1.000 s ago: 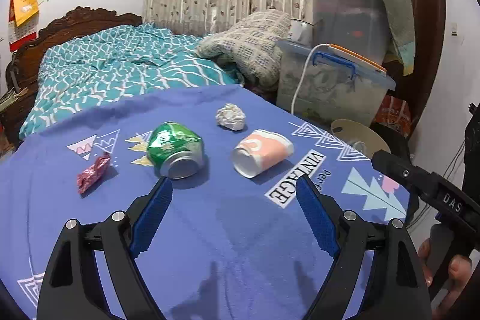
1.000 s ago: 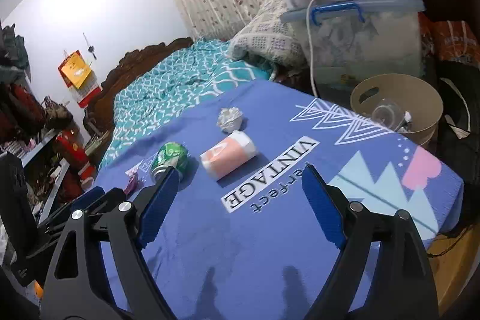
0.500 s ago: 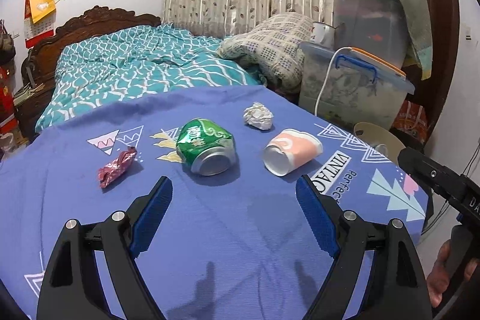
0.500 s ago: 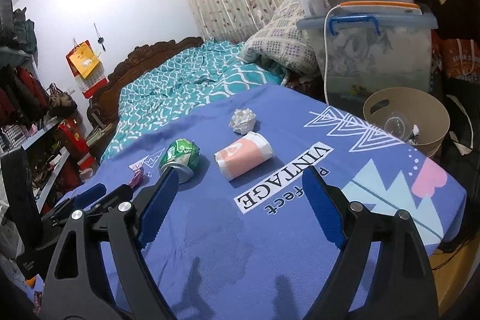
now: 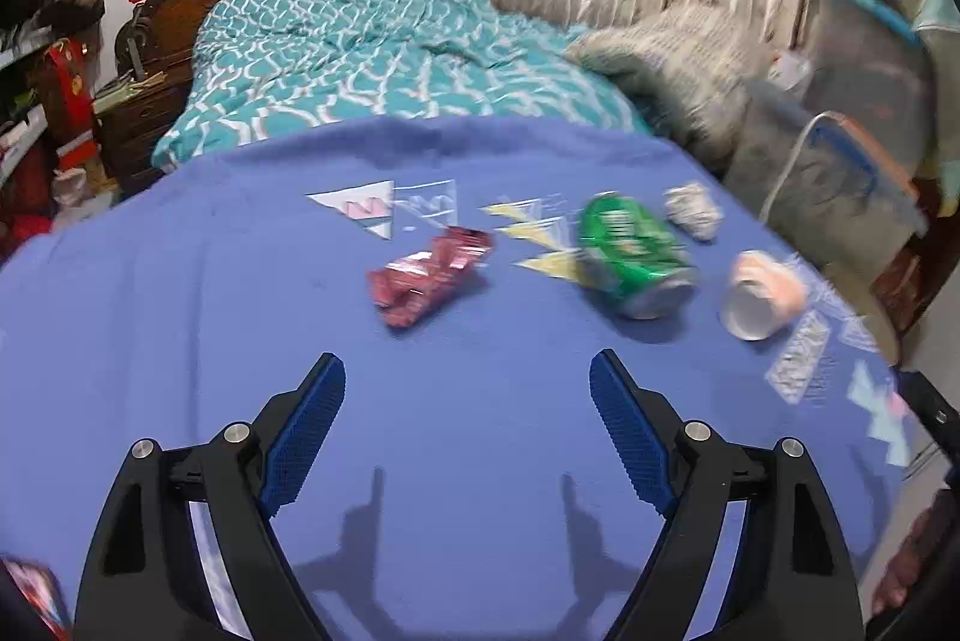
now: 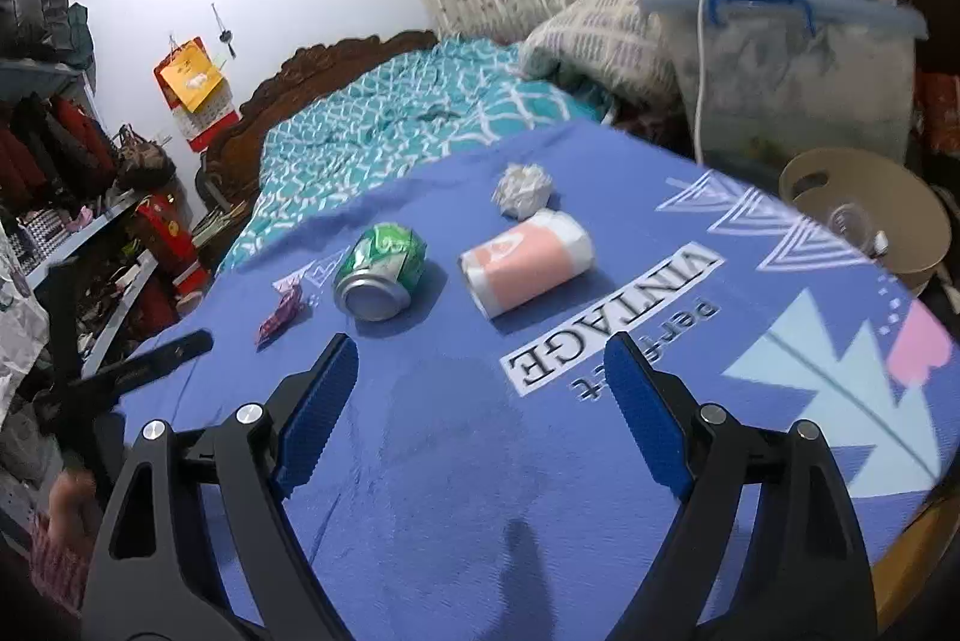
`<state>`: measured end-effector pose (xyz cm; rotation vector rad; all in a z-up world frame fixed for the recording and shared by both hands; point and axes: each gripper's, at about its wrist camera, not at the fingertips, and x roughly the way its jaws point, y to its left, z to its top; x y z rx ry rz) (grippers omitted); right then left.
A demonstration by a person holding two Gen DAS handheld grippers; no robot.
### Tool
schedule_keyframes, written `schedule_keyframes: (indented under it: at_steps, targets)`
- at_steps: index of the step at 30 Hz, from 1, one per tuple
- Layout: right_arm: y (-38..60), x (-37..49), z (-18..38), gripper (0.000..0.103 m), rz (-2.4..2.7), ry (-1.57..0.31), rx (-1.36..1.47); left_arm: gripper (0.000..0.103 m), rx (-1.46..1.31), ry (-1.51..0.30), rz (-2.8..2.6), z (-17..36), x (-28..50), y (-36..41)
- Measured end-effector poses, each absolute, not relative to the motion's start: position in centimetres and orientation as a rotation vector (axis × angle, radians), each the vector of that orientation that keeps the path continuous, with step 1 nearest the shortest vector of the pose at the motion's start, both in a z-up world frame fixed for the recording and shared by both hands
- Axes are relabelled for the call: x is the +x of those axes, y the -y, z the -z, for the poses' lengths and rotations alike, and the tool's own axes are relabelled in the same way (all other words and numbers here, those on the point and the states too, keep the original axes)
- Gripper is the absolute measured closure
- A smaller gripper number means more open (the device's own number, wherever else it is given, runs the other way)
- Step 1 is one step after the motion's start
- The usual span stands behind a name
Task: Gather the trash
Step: 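Grasp the red foil wrapper with the left tool while the right tool grasps the crumpled white tissue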
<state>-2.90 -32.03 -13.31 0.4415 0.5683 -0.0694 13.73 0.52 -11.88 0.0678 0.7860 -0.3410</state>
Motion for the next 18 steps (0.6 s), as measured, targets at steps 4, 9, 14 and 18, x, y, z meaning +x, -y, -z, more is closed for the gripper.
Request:
schedule_keyframes:
  at_steps: [4,9,14,18]
  targets:
    - [32.5,-1.5,13.4,0.019,0.026,-0.584,0.442,0.023,0.186,-0.822,0.304,13.2,17.4,0.9]
    - [36.6,3.6,11.0,0.019,-0.036,-0.611,0.431,0.023,0.310,-0.867,0.297,15.9,21.5,4.0]
    - [40.1,14.2,10.0,0.015,-0.086,-0.768,0.269,0.042,0.315,-0.936,0.279,17.5,24.5,5.0]
    - [41.1,23.2,12.9,0.015,-0.132,-0.955,0.212,0.057,0.281,-0.956,0.296,17.8,25.4,5.3]
